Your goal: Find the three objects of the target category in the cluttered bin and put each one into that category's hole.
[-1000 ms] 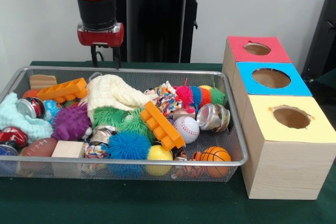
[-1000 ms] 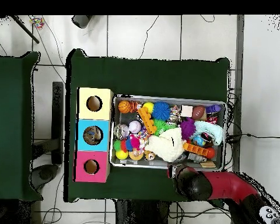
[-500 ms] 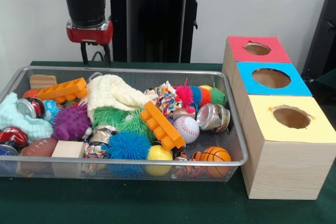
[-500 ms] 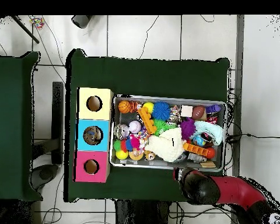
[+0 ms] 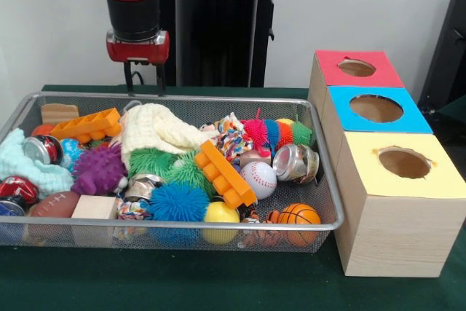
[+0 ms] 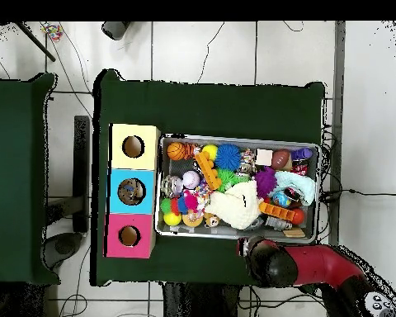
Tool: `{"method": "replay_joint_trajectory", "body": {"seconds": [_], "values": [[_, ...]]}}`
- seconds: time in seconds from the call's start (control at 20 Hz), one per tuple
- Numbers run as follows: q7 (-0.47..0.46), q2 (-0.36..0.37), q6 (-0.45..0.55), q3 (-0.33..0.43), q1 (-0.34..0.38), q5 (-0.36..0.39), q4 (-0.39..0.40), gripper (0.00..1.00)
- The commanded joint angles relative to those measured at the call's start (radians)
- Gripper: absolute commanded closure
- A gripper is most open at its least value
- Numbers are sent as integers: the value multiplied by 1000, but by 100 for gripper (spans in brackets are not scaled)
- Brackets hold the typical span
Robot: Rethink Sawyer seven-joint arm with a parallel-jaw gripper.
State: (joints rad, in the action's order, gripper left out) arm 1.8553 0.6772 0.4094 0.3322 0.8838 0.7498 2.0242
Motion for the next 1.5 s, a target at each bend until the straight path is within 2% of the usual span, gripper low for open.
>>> {"method": "replay_joint_trajectory", "body": {"seconds": [0.05,0.15,0.5,1.3,1.5], "values": [[13,56,61,19,-60,-27,-19,0],[16,47,59,21,-68,-33,-25,0],[-17,-58,33,31,-60,-13,-94,0],[-171,-64,123,127,61,-20,-108,0],[-204,-86,145,144,86,-5,-135,0]]}}
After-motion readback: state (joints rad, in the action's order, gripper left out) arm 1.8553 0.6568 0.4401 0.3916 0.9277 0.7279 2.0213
